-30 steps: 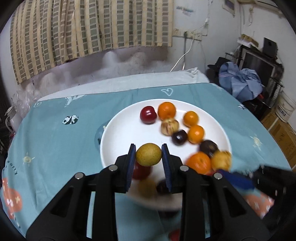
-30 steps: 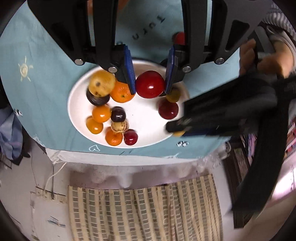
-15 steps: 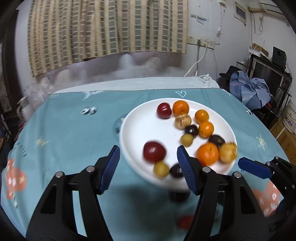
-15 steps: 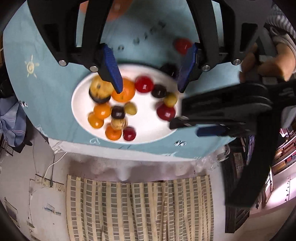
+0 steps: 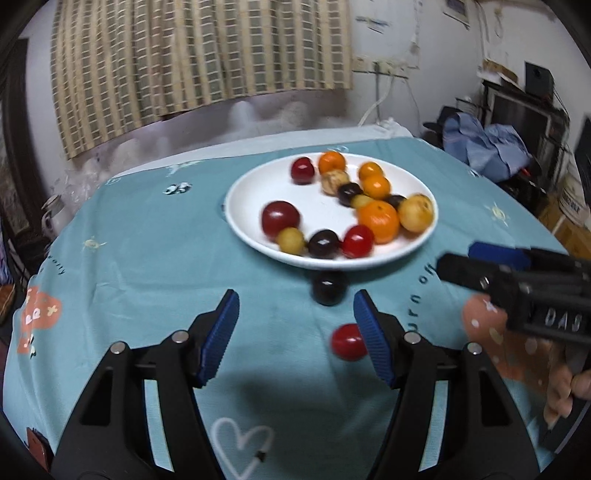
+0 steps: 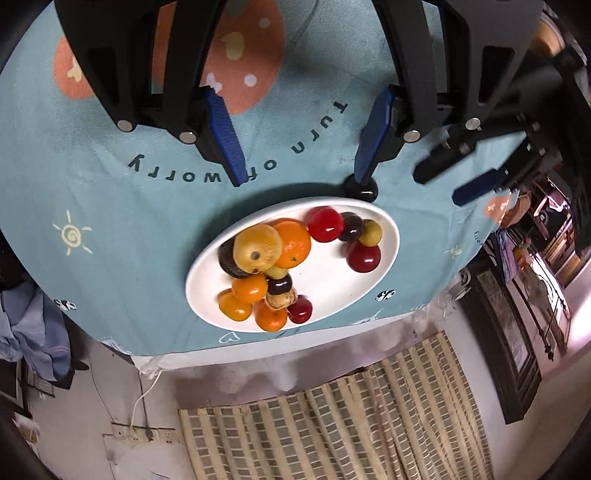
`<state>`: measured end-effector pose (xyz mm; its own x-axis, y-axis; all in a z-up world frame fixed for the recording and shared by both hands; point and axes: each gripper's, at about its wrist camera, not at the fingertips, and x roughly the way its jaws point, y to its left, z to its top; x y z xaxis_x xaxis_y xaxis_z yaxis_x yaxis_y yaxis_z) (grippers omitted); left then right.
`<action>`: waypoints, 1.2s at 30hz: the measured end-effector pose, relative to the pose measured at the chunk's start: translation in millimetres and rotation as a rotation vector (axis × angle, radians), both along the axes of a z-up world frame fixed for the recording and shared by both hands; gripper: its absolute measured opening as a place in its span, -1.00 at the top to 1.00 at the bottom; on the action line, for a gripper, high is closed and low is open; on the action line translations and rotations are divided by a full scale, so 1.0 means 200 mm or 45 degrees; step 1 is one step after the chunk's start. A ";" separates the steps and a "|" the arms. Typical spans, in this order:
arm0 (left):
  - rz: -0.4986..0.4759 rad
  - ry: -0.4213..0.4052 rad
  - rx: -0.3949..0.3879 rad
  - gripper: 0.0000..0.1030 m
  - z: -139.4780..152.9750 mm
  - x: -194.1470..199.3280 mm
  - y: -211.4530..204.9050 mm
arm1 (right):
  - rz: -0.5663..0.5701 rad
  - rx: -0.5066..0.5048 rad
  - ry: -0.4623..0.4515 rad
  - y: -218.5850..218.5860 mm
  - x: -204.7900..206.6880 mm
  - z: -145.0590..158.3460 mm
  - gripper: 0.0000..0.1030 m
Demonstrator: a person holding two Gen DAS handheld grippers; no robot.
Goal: Organize fruits
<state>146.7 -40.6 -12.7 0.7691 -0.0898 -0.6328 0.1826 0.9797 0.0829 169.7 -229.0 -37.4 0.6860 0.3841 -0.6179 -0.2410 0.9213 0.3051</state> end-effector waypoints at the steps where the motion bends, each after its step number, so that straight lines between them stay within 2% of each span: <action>1: -0.016 0.009 0.002 -0.28 -0.01 0.00 -0.01 | -0.002 0.010 0.009 -0.01 0.00 0.00 -0.19; 7: -0.093 0.053 0.028 -0.22 -0.07 0.01 -0.10 | -0.015 0.081 0.040 -0.04 0.01 0.00 -0.20; 10: -0.136 0.099 0.034 0.22 -0.11 0.03 -0.13 | -0.018 0.094 0.036 -0.05 0.00 0.01 -0.20; 11: -0.150 0.121 0.034 0.45 -0.13 0.04 -0.14 | -0.015 0.095 0.036 -0.05 0.00 0.01 -0.19; 13: -0.166 0.129 0.033 0.46 -0.14 0.04 -0.14 | -0.004 0.095 0.035 -0.04 0.00 0.01 -0.19; 16: -0.179 0.133 -0.038 0.60 -0.11 0.03 -0.08 | 0.017 0.092 0.036 -0.02 -0.01 0.01 -0.19; 17: -0.170 0.128 -0.043 0.75 -0.10 0.02 -0.05 | 0.026 0.089 0.038 -0.01 -0.01 0.00 -0.19; 18: -0.141 0.110 -0.042 0.79 -0.09 0.01 -0.01 | 0.039 0.075 0.041 0.02 -0.01 0.00 -0.19; 22: -0.052 0.128 -0.126 0.79 -0.07 -0.01 0.18 | 0.094 -0.002 0.071 0.14 0.01 -0.04 -0.19; 25: -0.052 0.156 -0.175 0.79 -0.09 0.01 0.22 | 0.122 -0.042 0.084 0.24 0.05 -0.05 -0.19; 27: -0.054 0.168 -0.167 0.79 -0.10 0.01 0.21 | 0.129 -0.059 0.115 0.29 0.09 -0.07 -0.19; 30: -0.106 0.169 -0.180 0.75 -0.09 -0.02 0.18 | 0.122 0.013 0.192 0.33 0.18 -0.11 -0.20; 31: -0.141 0.157 -0.183 0.68 -0.08 -0.03 0.15 | 0.127 0.034 0.224 0.33 0.21 -0.12 -0.20; 32: -0.174 0.150 -0.176 0.48 -0.08 -0.05 0.12 | 0.129 0.049 0.259 0.34 0.23 -0.14 -0.20; 33: -0.198 0.140 -0.154 0.14 -0.08 -0.06 0.09 | 0.127 0.058 0.278 0.35 0.26 -0.15 -0.20; 34: -0.204 0.131 -0.131 -0.01 -0.09 -0.07 0.06 | 0.121 0.057 0.274 0.36 0.27 -0.15 -0.13; 35: -0.204 0.123 -0.109 -0.11 -0.09 -0.07 0.04 | 0.118 0.046 0.268 0.37 0.28 -0.15 -0.07; 36: -0.209 0.126 -0.099 -0.11 -0.10 -0.06 0.02 | 0.129 0.031 0.271 0.39 0.30 -0.15 0.09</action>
<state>135.1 -36.4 -32.5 0.6745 -0.2600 -0.6910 0.3436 0.9389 -0.0178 229.1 -152.0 -67.5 0.4983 0.4613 -0.7341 -0.2599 0.8872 0.3811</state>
